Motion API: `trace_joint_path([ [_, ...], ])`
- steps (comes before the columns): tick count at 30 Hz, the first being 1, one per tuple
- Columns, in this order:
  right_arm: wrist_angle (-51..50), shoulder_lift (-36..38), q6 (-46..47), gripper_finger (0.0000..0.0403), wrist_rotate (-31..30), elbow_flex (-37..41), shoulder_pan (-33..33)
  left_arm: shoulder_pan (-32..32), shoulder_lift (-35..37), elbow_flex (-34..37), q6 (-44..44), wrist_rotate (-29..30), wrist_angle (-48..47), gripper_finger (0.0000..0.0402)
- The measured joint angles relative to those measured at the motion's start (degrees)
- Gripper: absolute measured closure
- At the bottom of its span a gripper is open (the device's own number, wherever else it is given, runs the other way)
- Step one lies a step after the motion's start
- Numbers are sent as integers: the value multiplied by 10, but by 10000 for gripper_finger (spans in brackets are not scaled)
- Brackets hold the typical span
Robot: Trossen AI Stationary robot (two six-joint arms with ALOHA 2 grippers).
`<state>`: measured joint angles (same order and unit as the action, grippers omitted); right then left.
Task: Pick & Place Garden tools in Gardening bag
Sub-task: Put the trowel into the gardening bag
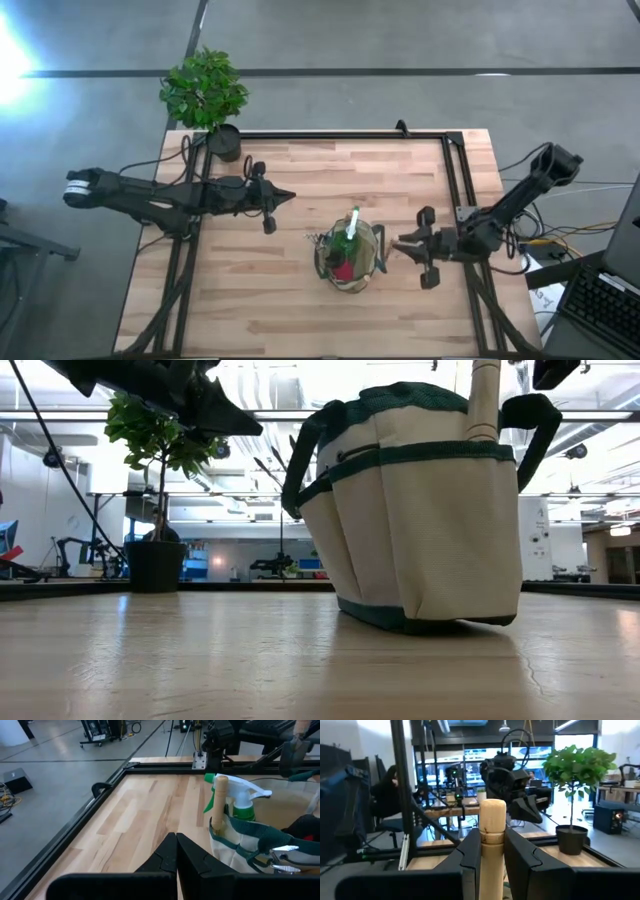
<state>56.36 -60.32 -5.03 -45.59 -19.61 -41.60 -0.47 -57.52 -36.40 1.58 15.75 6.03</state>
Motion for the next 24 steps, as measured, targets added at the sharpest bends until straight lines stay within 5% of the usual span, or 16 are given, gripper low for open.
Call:
trace_joint_path([
  [24,2,-51,19,357,11,-27,24,0,0,0,13,0,0,399],
])
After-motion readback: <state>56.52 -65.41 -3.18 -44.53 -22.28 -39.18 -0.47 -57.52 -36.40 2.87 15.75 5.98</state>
